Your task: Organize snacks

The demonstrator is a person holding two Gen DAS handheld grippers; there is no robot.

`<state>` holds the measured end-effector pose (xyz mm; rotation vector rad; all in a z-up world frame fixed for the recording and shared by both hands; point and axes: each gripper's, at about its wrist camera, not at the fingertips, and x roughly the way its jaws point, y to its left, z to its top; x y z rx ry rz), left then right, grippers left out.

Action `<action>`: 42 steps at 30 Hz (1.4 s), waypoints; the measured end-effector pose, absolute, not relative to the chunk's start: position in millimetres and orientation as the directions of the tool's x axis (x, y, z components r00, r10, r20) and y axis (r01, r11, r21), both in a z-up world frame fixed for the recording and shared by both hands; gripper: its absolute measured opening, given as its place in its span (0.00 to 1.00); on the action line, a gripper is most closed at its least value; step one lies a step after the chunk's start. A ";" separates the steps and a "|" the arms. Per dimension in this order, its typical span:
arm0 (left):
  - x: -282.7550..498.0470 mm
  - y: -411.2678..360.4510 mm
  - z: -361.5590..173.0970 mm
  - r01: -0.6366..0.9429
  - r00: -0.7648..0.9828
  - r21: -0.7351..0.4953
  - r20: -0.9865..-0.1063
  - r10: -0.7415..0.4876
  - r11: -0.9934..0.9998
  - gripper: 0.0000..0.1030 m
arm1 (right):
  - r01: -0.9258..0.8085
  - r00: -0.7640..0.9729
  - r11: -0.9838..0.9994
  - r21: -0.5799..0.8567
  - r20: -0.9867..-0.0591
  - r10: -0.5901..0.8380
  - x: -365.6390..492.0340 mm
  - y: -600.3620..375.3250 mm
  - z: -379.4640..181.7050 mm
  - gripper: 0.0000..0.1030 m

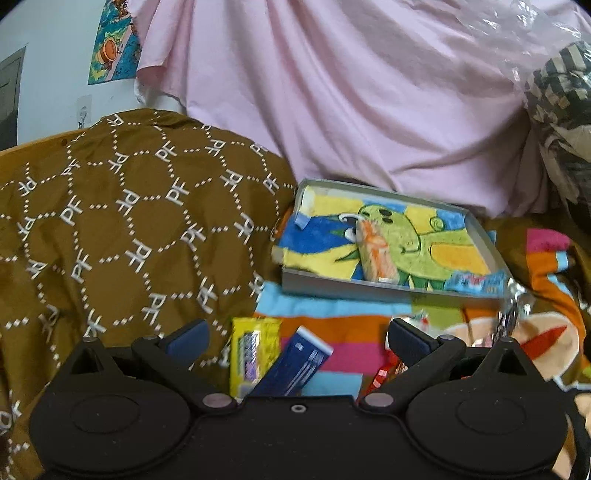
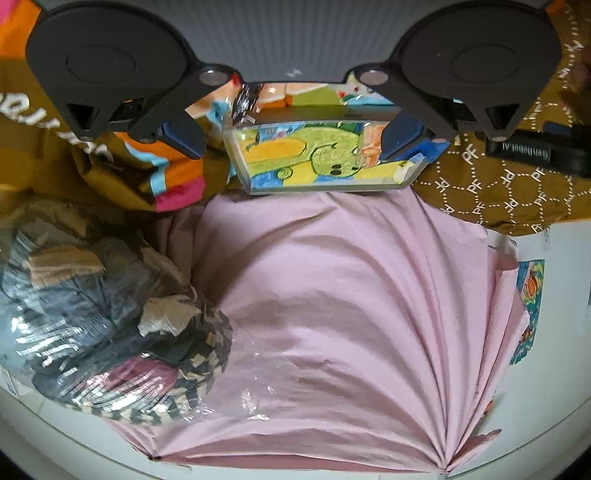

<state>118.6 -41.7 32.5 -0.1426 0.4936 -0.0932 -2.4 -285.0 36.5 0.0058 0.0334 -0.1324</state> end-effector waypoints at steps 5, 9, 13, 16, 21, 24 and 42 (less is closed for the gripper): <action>101.4 -33.8 21.2 0.100 0.871 -0.099 -0.473 -0.135 0.990 0.99 | 0.166 0.984 0.986 0.026 -0.065 -0.164 -23.0 -270.4 30.8 1.00; 92.3 -25.9 9.8 0.124 0.856 -0.077 -0.497 -0.146 0.989 0.99 | 0.154 0.984 0.988 0.007 -0.097 -0.152 -34.4 -254.6 25.3 1.00; 84.8 -19.5 -2.6 0.142 0.840 -0.062 -0.521 -0.153 0.988 0.99 | 0.128 0.978 0.991 -0.032 -0.162 -0.131 -39.5 -240.2 17.1 1.00; 82.0 -17.1 -11.2 0.164 0.826 -0.043 -0.539 -0.161 0.986 0.99 | 0.111 0.966 0.992 -0.062 -0.226 -0.123 -38.3 -232.3 10.1 1.00; 79.6 -16.5 -22.2 0.202 0.799 -0.025 -0.574 -0.179 0.979 0.99 | 0.101 0.946 0.990 -0.099 -0.298 -0.127 -31.4 -225.2 1.7 1.00; 78.5 -18.7 -27.2 0.222 0.789 -0.009 -0.585 -0.185 0.975 0.99 | 0.109 0.926 0.989 -0.101 -0.350 -0.138 -24.0 -225.7 -3.0 1.00; 88.8 -38.9 -50.7 0.287 0.744 0.044 -0.640 -0.194 0.957 0.99 | 0.128 0.829 0.991 -0.032 -0.546 -0.124 16.9 -242.3 -14.9 1.00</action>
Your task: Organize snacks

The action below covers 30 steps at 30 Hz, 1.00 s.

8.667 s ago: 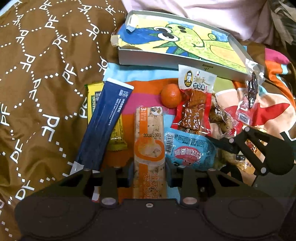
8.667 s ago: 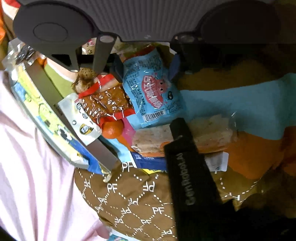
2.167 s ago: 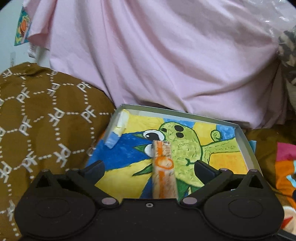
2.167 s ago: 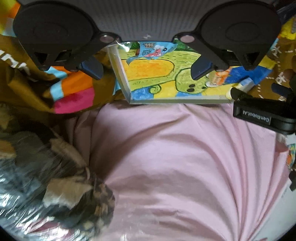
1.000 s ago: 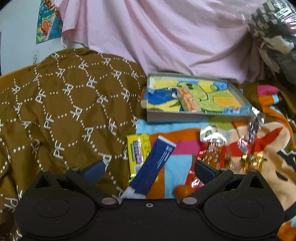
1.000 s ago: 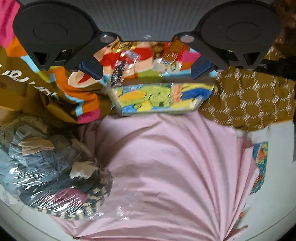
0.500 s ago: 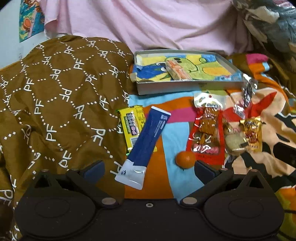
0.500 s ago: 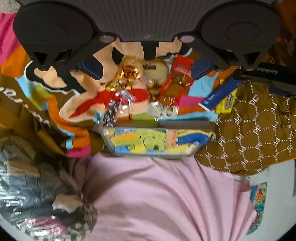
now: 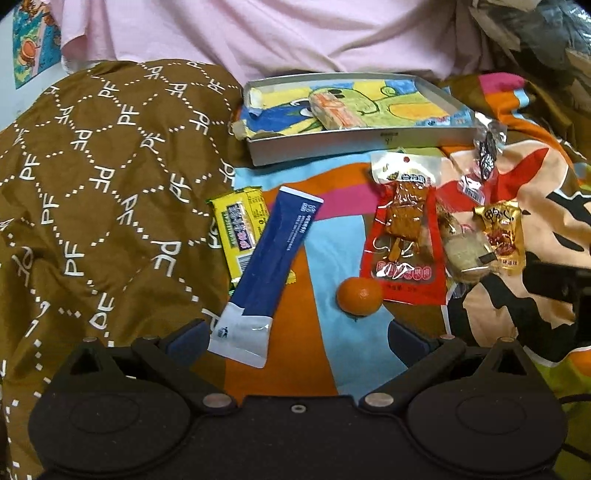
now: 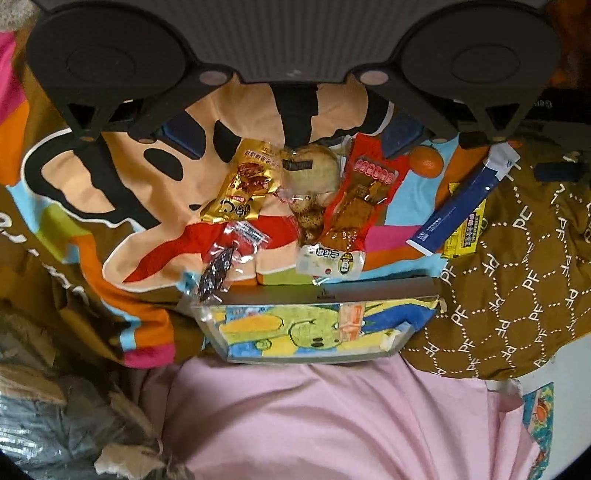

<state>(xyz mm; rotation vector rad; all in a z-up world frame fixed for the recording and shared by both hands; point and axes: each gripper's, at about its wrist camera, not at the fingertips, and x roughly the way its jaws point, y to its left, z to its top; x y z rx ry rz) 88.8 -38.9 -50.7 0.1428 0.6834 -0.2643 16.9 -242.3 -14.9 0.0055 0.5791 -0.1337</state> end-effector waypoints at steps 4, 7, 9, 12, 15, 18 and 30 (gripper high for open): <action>93.6 -42.9 -54.2 0.296 0.735 0.058 -0.651 -0.189 0.953 0.99 | 0.107 0.808 0.994 0.018 -0.584 -0.077 29.3 -251.9 -17.6 1.00; 98.0 -45.3 -57.1 0.302 0.725 0.060 -0.662 -0.189 0.951 0.99 | 0.093 0.791 0.995 0.039 -0.609 -0.050 37.0 -256.3 -21.4 1.00; 101.5 -48.1 -58.8 0.310 0.717 0.060 -0.670 -0.192 0.949 0.99 | 0.081 0.787 0.996 0.042 -0.616 -0.038 41.2 -259.2 -22.7 1.00; 105.8 -53.1 -60.5 0.325 0.708 0.065 -0.678 -0.197 0.944 0.99 | 0.061 0.781 0.998 0.034 -0.623 -0.027 49.3 -262.8 -23.1 1.00; 109.0 -58.6 -61.1 0.345 0.703 0.070 -0.680 -0.208 0.936 0.99 | 0.027 0.773 1.000 0.011 -0.634 -0.014 59.3 -264.9 -23.9 1.00; 112.1 -63.3 -62.6 0.362 0.695 0.077 -0.686 -0.214 0.929 0.99 | -0.008 0.772 1.000 -0.015 -0.636 -0.003 67.6 -267.0 -24.7 1.00; 131.0 -69.5 -68.4 0.374 0.671 0.056 -0.706 -0.229 0.926 0.98 | -0.298 0.799 0.943 -0.146 -0.579 0.162 94.7 -271.1 -29.4 1.00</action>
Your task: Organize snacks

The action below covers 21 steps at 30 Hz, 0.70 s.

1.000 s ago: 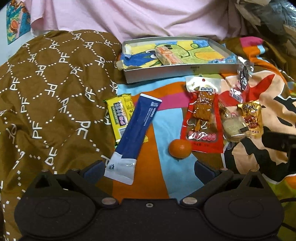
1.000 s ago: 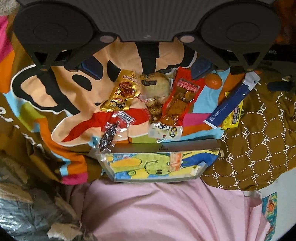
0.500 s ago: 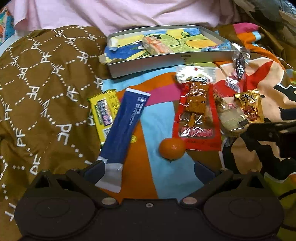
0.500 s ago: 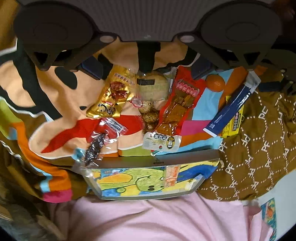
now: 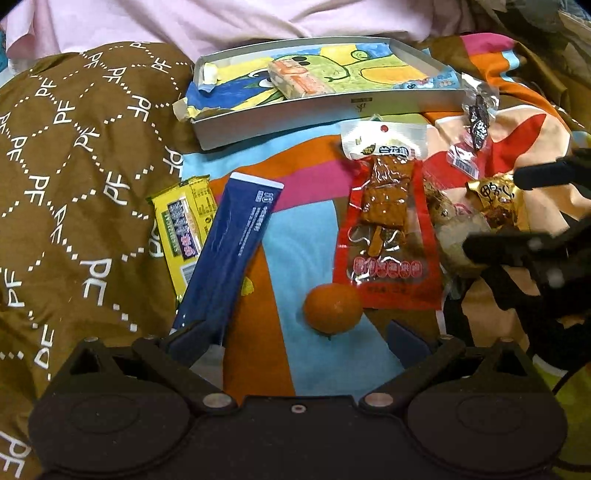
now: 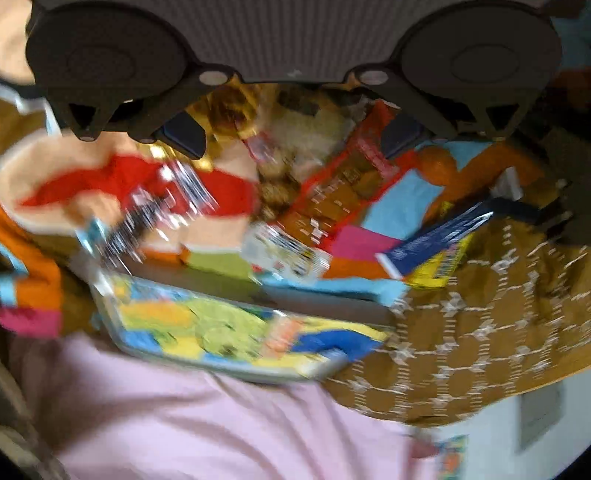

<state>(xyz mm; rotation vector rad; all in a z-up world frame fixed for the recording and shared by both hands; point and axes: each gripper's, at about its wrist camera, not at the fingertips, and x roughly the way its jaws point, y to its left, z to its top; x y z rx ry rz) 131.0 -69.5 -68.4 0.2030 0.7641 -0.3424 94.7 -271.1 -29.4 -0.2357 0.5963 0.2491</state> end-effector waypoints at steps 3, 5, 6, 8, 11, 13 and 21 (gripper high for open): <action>132.4 -72.4 -67.3 0.389 0.694 0.082 -0.682 -0.233 0.918 0.98 | -0.373 0.808 0.894 -0.247 -0.560 0.183 92.2 -262.3 -34.9 1.00; 133.4 -75.6 -67.6 0.408 0.703 0.107 -0.671 -0.237 0.907 0.99 | -0.405 0.801 0.867 -0.289 -0.570 0.184 93.0 -259.0 -39.9 1.00; 133.8 -77.4 -68.2 0.418 0.705 0.120 -0.668 -0.239 0.900 0.99 | -0.417 0.797 0.858 -0.300 -0.574 0.186 93.3 -258.9 -41.4 1.00; 134.8 -80.2 -70.0 0.439 0.706 0.141 -0.665 -0.244 0.887 0.99 | -0.427 0.800 0.843 -0.329 -0.571 0.183 94.3 -260.4 -43.4 1.00; 136.6 -81.2 -72.0 0.470 0.693 0.138 -0.669 -0.268 0.872 0.97 | -0.433 0.804 0.818 -0.379 -0.573 0.160 95.8 -264.8 -48.4 1.00; 137.7 -81.3 -72.4 0.481 0.688 0.135 -0.670 -0.278 0.866 0.96 | -0.444 0.796 0.805 -0.393 -0.586 0.152 97.1 -267.2 -52.3 0.99; 143.1 -77.4 -65.9 0.463 0.677 0.050 -0.665 -0.316 0.885 0.87 | -0.473 0.779 0.795 -0.379 -0.601 0.177 99.9 -261.9 -56.5 0.91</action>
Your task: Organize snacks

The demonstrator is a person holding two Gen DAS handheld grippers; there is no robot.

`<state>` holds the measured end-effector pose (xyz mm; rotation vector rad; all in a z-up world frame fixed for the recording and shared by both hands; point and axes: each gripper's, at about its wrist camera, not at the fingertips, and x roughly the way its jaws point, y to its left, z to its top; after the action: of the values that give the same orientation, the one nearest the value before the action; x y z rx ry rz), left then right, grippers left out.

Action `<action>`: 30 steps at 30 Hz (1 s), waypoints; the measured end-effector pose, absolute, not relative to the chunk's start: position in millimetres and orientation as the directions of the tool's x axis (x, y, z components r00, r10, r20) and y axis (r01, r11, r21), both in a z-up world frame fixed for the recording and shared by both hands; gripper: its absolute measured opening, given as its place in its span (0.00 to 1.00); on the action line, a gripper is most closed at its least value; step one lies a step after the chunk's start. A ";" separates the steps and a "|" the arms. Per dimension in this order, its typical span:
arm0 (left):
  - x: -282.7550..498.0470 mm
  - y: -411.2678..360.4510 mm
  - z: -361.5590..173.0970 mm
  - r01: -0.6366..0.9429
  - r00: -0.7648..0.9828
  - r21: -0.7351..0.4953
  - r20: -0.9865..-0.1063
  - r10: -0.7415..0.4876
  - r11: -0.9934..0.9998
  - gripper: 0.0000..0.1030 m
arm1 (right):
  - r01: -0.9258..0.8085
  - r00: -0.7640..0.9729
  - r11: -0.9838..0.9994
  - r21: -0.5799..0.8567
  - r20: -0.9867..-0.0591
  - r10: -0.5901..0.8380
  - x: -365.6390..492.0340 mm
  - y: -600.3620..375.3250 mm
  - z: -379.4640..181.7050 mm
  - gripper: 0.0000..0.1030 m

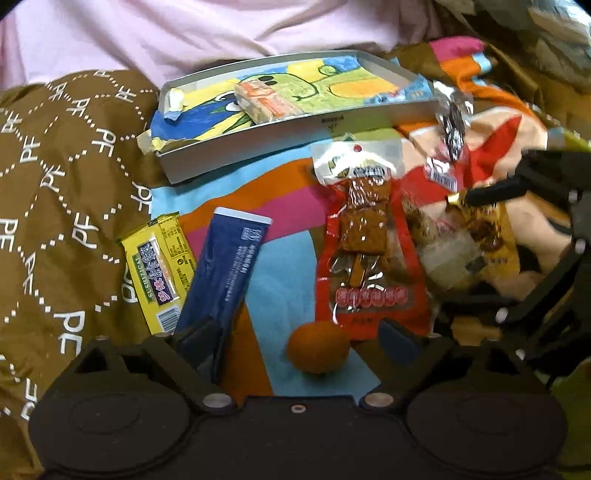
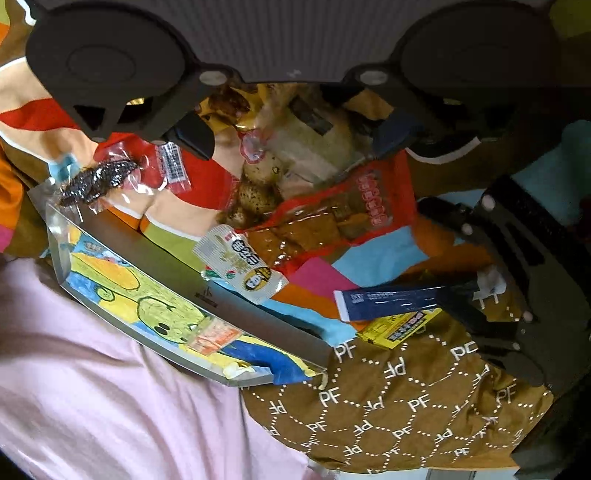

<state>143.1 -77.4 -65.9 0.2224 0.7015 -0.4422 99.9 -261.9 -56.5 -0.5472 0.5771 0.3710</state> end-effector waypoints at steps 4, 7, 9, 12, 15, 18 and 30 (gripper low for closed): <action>142.3 -78.5 -62.9 0.479 0.662 0.023 -0.666 -0.344 0.878 0.79 | -0.481 0.779 0.784 -0.392 -0.601 0.177 98.3 -259.1 -58.6 0.88; 139.7 -81.0 -63.0 0.495 0.653 0.021 -0.668 -0.356 0.869 0.75 | -0.482 0.776 0.786 -0.387 -0.605 0.177 99.0 -258.2 -58.8 0.87; 137.8 -82.3 -63.0 0.504 0.652 0.026 -0.667 -0.360 0.863 0.74 | -0.483 0.773 0.787 -0.384 -0.609 0.176 99.7 -257.6 -59.0 0.86; 137.0 -82.4 -62.1 0.512 0.646 0.017 -0.667 -0.372 0.859 0.71 | -0.484 0.772 0.786 -0.385 -0.611 0.176 99.7 -256.3 -59.5 0.84; 137.6 -82.1 -62.2 0.519 0.626 -0.008 -0.678 -0.386 0.855 0.66 | -0.487 0.770 0.784 -0.384 -0.613 0.178 99.8 -255.5 -60.0 0.82; 138.8 -80.9 -65.8 0.496 0.607 -0.054 -0.692 -0.391 0.867 0.65 | -0.489 0.768 0.784 -0.382 -0.615 0.179 100.2 -254.8 -60.6 0.82; 154.1 -77.0 -75.8 0.339 0.574 -0.170 -0.742 -0.346 0.925 0.46 | -0.490 0.747 0.803 -0.340 -0.639 0.185 108.6 -254.5 -65.1 0.80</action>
<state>154.1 -77.0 -75.8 -0.0090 0.8720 -0.4012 108.6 -254.5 -65.1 -0.5212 0.6256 0.3881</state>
